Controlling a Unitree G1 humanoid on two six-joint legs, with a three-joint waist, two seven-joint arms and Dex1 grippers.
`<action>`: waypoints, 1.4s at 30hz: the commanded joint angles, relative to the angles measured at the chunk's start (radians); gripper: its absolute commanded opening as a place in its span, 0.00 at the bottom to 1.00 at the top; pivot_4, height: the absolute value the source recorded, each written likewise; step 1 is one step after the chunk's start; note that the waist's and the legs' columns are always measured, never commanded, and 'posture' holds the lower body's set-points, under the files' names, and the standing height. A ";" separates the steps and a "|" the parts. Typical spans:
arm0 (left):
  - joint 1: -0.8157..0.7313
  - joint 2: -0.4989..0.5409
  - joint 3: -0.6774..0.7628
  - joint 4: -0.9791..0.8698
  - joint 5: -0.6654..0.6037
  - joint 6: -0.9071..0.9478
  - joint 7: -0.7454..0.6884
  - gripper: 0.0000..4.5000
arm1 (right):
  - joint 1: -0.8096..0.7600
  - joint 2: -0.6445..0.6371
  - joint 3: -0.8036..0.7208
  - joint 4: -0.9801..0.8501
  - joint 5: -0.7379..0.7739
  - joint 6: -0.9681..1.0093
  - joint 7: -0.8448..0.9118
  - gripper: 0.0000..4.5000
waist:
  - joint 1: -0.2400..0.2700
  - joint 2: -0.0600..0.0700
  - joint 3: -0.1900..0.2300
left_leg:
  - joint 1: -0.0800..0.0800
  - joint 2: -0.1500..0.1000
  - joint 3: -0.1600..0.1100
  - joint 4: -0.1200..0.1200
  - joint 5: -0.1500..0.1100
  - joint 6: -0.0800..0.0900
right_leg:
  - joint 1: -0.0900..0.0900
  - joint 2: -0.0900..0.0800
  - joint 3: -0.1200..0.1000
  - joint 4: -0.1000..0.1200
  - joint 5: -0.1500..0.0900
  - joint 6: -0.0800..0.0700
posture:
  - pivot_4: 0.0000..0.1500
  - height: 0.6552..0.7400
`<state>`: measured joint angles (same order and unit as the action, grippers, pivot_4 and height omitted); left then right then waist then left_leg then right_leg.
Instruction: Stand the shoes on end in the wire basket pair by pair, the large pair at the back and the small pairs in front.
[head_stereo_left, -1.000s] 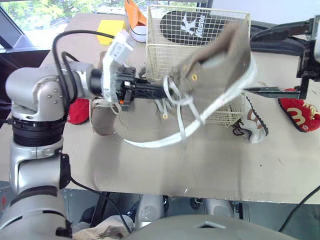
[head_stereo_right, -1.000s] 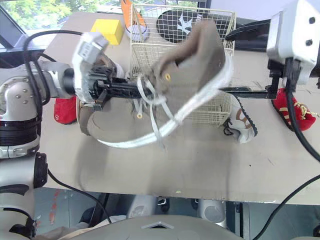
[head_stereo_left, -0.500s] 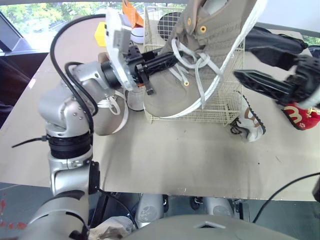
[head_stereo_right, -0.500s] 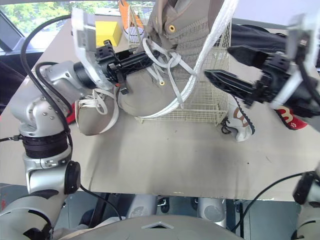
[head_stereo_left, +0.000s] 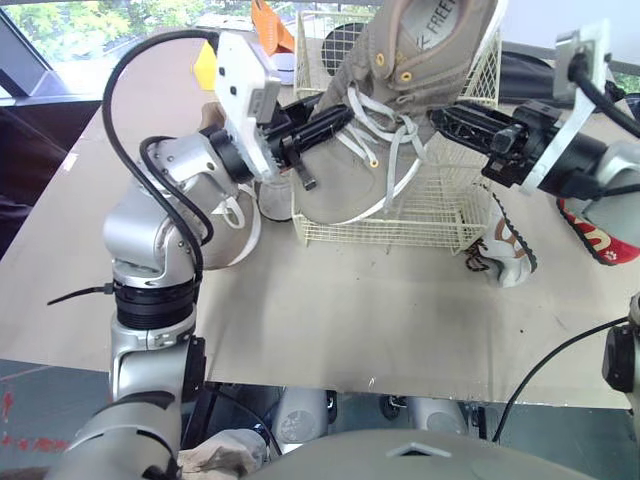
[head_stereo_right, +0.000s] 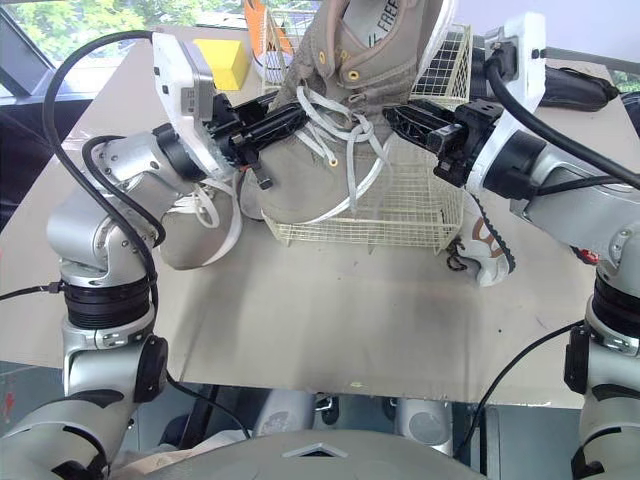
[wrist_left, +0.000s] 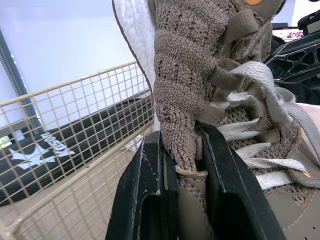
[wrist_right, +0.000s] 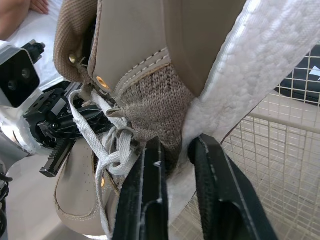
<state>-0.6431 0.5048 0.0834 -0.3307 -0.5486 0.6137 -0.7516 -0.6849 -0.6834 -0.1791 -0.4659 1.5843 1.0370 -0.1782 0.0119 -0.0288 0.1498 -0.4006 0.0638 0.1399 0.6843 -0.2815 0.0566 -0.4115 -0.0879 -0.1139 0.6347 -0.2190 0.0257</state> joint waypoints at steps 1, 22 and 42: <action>-0.006 -0.010 0.067 -0.118 -0.206 0.148 0.045 0.40 | -0.056 -0.017 0.000 -0.015 -0.078 -0.054 0.089 0.00 | 0.000 0.000 0.000 | 0.000 0.000 0.000 0.000 0.000 0.000 | 0.000 0.000 0.000 0.000 0.000 0.000 | 1.00 1.00; 0.458 0.195 0.331 -0.423 -0.549 0.254 0.188 0.94 | -0.517 -0.118 0.048 0.731 -0.857 -0.573 0.968 0.00 | -0.002 0.003 0.002 | 0.000 0.000 -0.001 -0.001 0.000 0.000 | 0.000 0.000 -0.001 -0.003 0.000 0.000 | 1.00 1.00; 0.576 0.197 0.381 -0.359 -0.546 0.010 0.018 0.94 | -0.632 -0.028 0.114 1.286 -1.228 -1.021 1.422 0.00 | -0.025 0.004 0.003 | 0.000 0.001 0.000 -0.002 0.000 0.000 | 0.000 0.000 -0.001 -0.004 0.000 0.000 | 1.00 1.00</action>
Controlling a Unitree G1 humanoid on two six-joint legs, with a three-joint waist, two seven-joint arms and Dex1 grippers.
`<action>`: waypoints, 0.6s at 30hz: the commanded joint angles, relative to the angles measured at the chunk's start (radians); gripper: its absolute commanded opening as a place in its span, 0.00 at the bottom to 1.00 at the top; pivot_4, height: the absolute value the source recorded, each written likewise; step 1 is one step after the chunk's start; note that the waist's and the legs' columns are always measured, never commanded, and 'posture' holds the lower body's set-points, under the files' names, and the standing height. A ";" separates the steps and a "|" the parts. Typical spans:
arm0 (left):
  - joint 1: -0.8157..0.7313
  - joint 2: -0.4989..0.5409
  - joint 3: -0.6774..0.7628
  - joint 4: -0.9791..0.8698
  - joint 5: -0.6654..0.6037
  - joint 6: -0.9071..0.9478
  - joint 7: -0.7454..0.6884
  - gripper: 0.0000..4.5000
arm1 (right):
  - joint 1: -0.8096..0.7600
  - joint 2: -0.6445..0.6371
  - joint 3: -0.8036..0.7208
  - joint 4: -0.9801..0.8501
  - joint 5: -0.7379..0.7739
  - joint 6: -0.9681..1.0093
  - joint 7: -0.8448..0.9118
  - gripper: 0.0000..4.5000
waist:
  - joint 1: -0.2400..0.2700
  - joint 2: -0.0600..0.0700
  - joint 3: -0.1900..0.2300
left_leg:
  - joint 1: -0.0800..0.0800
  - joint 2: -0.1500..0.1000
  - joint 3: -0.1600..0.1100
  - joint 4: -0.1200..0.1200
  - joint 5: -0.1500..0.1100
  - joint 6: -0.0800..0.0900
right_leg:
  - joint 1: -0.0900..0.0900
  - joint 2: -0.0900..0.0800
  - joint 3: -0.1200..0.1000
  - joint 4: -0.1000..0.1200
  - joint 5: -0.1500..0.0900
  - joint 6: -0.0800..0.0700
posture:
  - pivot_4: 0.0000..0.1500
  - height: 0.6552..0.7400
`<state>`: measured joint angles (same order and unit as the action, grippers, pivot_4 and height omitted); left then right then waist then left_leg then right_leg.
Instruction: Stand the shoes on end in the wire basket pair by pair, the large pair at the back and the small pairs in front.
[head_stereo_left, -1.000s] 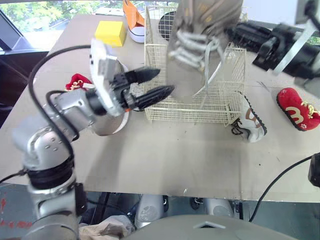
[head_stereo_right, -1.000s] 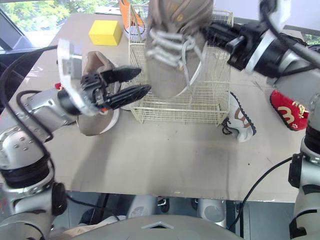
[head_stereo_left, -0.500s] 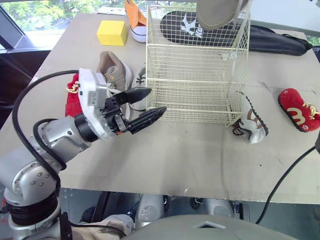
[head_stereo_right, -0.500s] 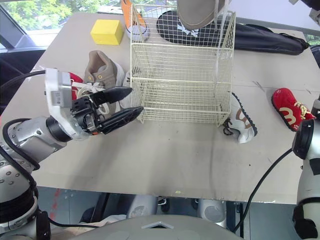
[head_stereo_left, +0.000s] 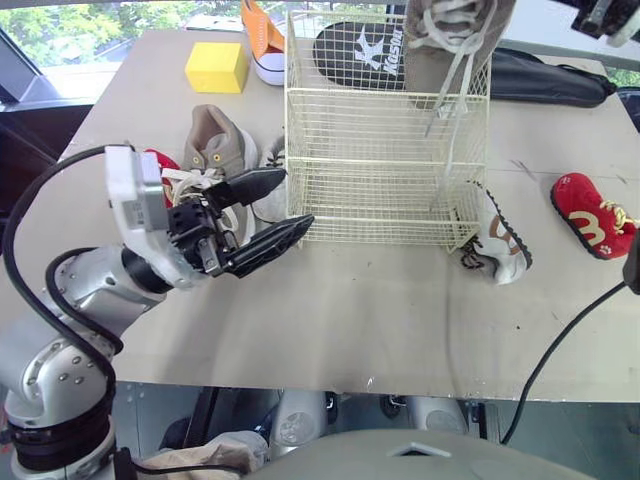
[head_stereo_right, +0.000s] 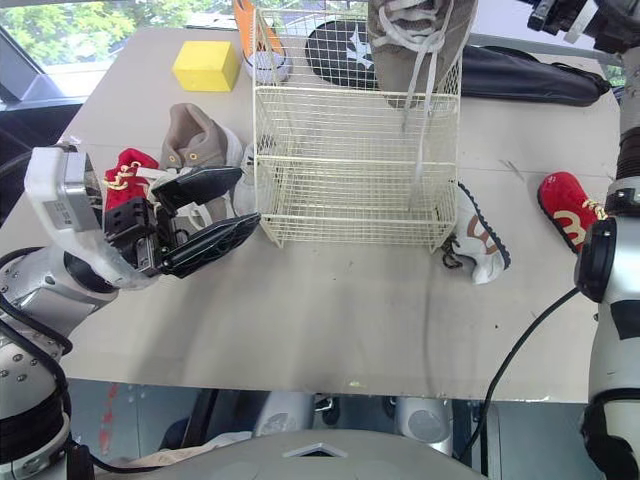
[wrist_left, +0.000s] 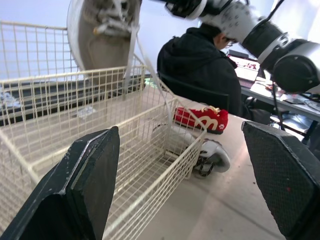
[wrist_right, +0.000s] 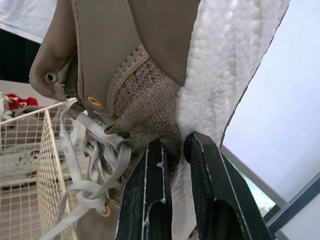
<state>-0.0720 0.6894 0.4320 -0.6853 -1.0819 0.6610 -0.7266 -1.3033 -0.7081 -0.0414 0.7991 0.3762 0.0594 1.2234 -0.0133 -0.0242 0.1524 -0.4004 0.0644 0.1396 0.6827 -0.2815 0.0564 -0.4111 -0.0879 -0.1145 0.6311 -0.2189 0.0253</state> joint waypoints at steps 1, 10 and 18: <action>0.003 0.012 0.032 0.000 -0.007 -0.044 -0.006 0.94 | 0.005 0.006 -0.022 0.037 -0.030 -0.054 0.028 0.00 | 0.001 0.000 0.000 | 0.000 0.000 0.000 0.000 0.000 0.000 | 0.000 0.000 0.000 0.000 0.000 0.000 | 1.00 1.00; 0.004 -0.011 0.022 0.027 0.024 -0.094 0.039 0.95 | 0.180 0.055 -0.008 0.047 -0.065 -0.043 0.119 0.46 | 0.001 0.002 0.000 | 0.000 0.000 0.000 0.000 0.000 0.000 | 0.001 0.000 0.000 -0.001 0.000 0.000 | 1.00 1.00; 0.031 -0.027 0.042 0.103 0.045 -0.099 0.093 0.95 | 0.270 0.010 -0.068 -0.100 -0.082 -0.105 0.012 0.99 | -0.003 0.002 0.000 | 0.004 0.001 0.001 0.001 0.000 0.000 | 0.002 0.000 0.001 0.002 0.000 0.000 | 1.00 1.00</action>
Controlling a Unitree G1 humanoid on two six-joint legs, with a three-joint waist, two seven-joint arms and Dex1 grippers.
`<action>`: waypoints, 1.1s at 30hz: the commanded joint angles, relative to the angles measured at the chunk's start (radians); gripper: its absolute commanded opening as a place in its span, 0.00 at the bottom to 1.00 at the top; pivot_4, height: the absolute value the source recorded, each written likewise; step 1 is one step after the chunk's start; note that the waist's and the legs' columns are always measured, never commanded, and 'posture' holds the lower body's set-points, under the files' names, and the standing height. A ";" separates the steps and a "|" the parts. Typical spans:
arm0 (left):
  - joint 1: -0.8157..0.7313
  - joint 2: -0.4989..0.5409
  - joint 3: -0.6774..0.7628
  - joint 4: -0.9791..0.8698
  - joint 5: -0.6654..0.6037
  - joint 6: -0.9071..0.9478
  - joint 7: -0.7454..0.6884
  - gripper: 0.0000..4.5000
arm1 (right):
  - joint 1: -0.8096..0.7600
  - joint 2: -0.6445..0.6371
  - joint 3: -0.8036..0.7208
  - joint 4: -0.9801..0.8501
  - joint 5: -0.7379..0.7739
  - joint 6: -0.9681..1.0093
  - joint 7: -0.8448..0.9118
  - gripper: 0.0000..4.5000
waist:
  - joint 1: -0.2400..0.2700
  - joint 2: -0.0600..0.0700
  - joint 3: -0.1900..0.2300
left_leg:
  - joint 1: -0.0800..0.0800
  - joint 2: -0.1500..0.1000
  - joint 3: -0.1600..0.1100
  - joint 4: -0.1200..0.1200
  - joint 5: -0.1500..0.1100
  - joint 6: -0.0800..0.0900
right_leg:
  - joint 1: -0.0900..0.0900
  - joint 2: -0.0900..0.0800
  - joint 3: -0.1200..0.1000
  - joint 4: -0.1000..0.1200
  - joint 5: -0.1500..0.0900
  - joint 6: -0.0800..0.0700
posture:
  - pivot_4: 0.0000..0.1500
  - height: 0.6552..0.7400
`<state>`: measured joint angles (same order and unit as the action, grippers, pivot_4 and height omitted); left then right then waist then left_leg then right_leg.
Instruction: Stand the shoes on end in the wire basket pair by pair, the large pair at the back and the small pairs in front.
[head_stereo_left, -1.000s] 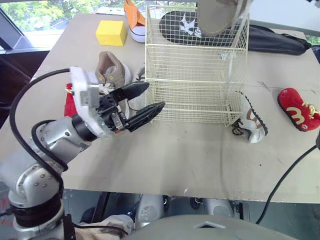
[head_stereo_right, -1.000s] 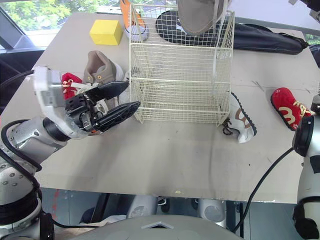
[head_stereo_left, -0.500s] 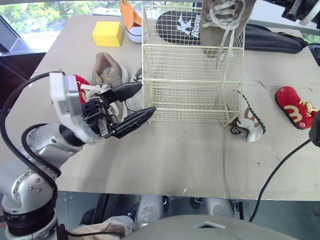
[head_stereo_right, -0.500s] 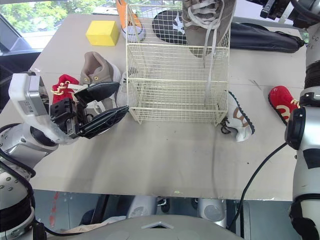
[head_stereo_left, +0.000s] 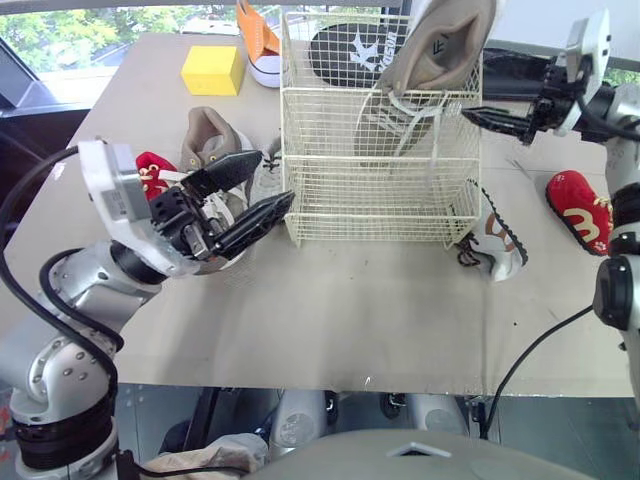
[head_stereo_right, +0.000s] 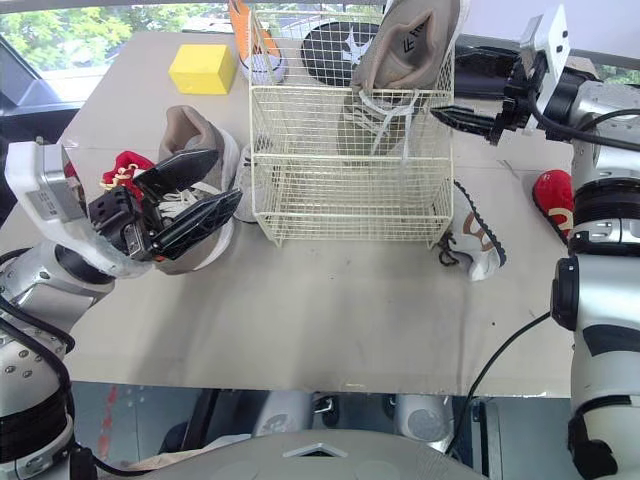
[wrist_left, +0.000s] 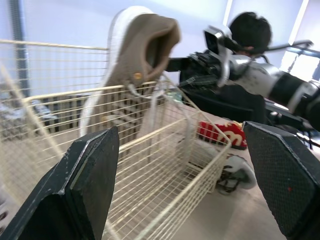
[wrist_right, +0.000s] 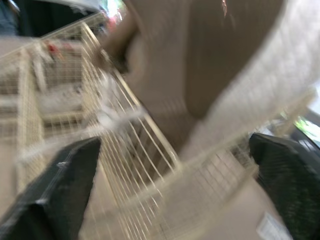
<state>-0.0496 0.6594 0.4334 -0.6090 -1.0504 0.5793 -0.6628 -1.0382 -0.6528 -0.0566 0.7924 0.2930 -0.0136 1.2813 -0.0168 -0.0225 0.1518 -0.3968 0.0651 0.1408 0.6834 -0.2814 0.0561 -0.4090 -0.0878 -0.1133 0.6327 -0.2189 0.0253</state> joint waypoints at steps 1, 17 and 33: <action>0.013 0.006 0.048 0.041 0.021 -0.017 0.039 0.95 | 0.016 -0.056 -0.060 -0.120 0.004 -0.030 -0.053 0.99 | 0.001 0.001 0.001 | 0.000 0.000 0.000 0.000 0.000 0.000 | 0.000 0.000 0.000 0.000 0.000 0.000 | 1.00 1.00; -0.299 0.437 -0.011 0.797 0.094 0.509 -0.007 0.95 | 0.646 -0.254 -0.182 -1.358 0.454 0.530 -0.197 0.99 | 0.008 -0.001 -0.001 | -0.001 0.003 -0.001 -0.006 -0.002 -0.004 | -0.002 0.000 -0.004 -0.005 -0.003 0.003 | 1.00 1.00; -0.848 0.266 -0.616 1.468 0.670 0.285 -0.509 0.90 | 0.722 -0.286 -0.248 -1.619 0.716 0.663 -0.441 1.00 | 0.038 -0.004 -0.003 | -0.003 -0.007 -0.003 -0.006 0.000 0.000 | -0.002 -0.003 -0.003 -0.004 -0.001 0.000 | 1.00 1.00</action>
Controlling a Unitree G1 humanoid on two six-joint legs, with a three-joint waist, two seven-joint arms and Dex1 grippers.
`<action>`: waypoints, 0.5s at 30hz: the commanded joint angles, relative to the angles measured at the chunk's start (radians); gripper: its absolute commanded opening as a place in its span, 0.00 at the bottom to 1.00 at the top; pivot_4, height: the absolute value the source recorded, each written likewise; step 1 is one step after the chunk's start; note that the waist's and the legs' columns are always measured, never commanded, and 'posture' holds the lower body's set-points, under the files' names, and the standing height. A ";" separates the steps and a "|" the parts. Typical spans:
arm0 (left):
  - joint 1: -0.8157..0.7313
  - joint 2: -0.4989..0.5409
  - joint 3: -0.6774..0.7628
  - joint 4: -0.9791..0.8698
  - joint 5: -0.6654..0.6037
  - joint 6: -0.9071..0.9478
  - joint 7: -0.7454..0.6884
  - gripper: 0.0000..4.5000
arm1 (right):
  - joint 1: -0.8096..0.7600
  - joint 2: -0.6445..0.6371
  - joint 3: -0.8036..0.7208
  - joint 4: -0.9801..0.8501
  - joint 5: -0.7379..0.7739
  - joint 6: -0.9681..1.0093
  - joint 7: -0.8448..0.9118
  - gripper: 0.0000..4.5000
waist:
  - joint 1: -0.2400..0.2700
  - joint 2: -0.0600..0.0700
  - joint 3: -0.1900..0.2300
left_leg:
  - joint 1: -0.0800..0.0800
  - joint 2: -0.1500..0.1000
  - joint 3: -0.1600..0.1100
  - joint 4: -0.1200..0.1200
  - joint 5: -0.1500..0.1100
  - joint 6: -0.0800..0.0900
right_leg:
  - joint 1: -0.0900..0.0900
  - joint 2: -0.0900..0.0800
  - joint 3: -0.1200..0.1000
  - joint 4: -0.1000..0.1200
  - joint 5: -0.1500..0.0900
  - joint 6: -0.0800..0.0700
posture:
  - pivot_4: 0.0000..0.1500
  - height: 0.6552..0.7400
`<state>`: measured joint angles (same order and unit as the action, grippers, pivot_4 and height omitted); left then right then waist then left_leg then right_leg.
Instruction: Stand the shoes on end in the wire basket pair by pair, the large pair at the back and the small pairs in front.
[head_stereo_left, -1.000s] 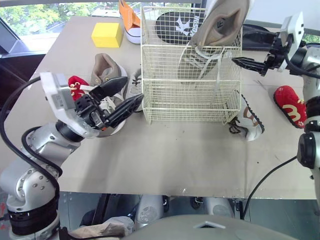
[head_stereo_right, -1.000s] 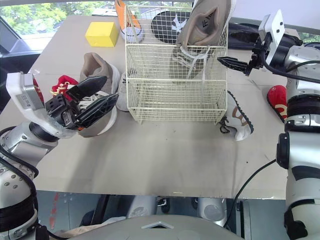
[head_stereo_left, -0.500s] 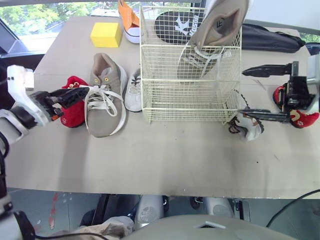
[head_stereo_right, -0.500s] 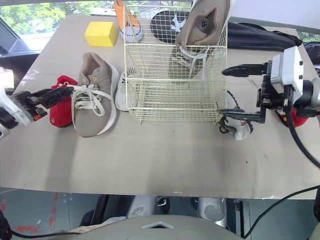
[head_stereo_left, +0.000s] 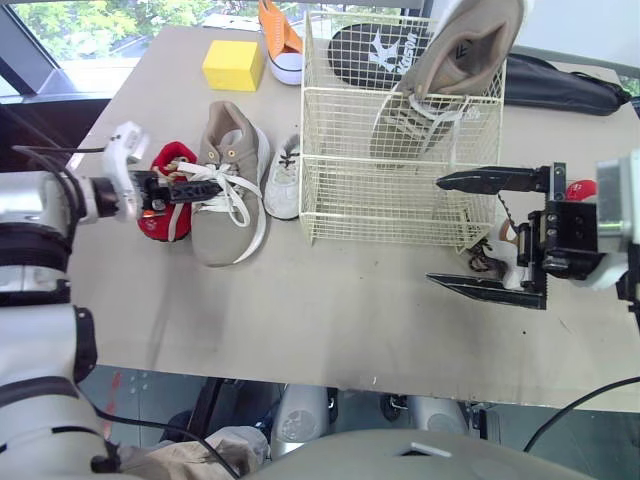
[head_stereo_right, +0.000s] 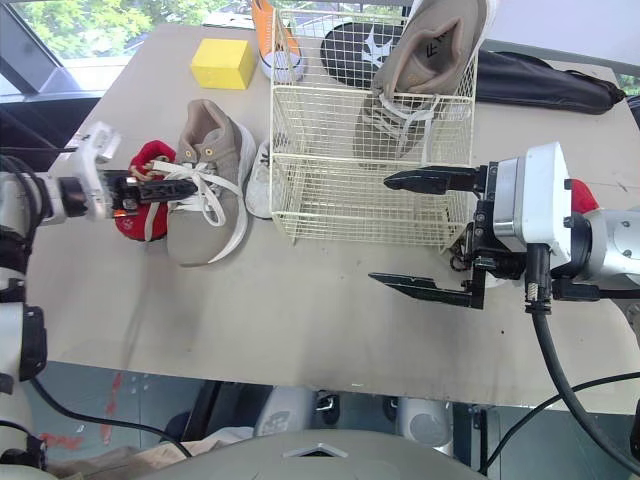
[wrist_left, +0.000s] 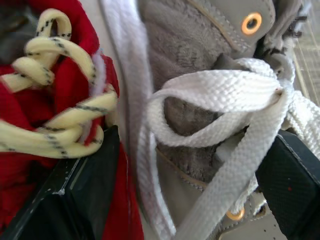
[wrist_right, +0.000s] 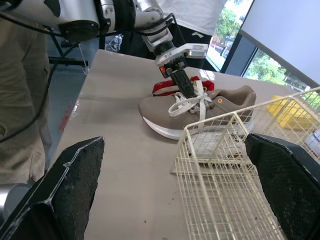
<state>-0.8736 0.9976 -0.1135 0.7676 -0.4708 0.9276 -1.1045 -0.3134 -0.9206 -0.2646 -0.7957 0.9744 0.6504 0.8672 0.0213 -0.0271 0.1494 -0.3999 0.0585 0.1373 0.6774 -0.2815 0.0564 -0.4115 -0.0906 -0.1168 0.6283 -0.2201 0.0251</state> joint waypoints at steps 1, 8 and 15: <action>-0.028 -0.095 -0.081 0.117 0.118 -0.087 -0.086 0.84 | -0.005 -0.023 -0.039 -0.031 0.040 0.000 -0.033 1.00 | 0.002 0.002 -0.001 | 0.000 0.002 -0.001 0.001 0.000 0.000 | 0.000 -0.001 -0.001 0.001 0.000 0.000 | 1.00 1.00; -0.044 -0.138 0.011 0.181 0.168 -0.112 -0.104 0.22 | 0.013 -0.050 -0.049 -0.030 0.062 -0.008 -0.047 1.00 | 0.018 0.005 -0.005 | -0.001 -0.003 -0.001 0.007 -0.004 0.007 | 0.001 -0.007 0.000 0.007 -0.003 0.005 | 1.00 1.00; 0.073 -0.074 0.211 -0.108 0.022 0.109 -0.111 0.12 | 0.019 -0.033 -0.024 -0.013 0.041 -0.037 -0.035 1.00 | 0.007 0.001 -0.003 | -0.005 -0.006 -0.001 0.009 -0.006 0.011 | 0.000 -0.011 -0.001 0.007 -0.005 0.010 | 1.00 1.00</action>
<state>-0.8160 0.9193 0.0472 0.7656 -0.3720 0.9651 -1.1911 -0.2895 -0.9559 -0.2730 -0.8050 1.0165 0.6408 0.8256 0.0281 -0.0263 0.1460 -0.4053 0.0529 0.1359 0.6870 -0.2876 0.0676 -0.4116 -0.1016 -0.1180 0.6354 -0.2250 0.0350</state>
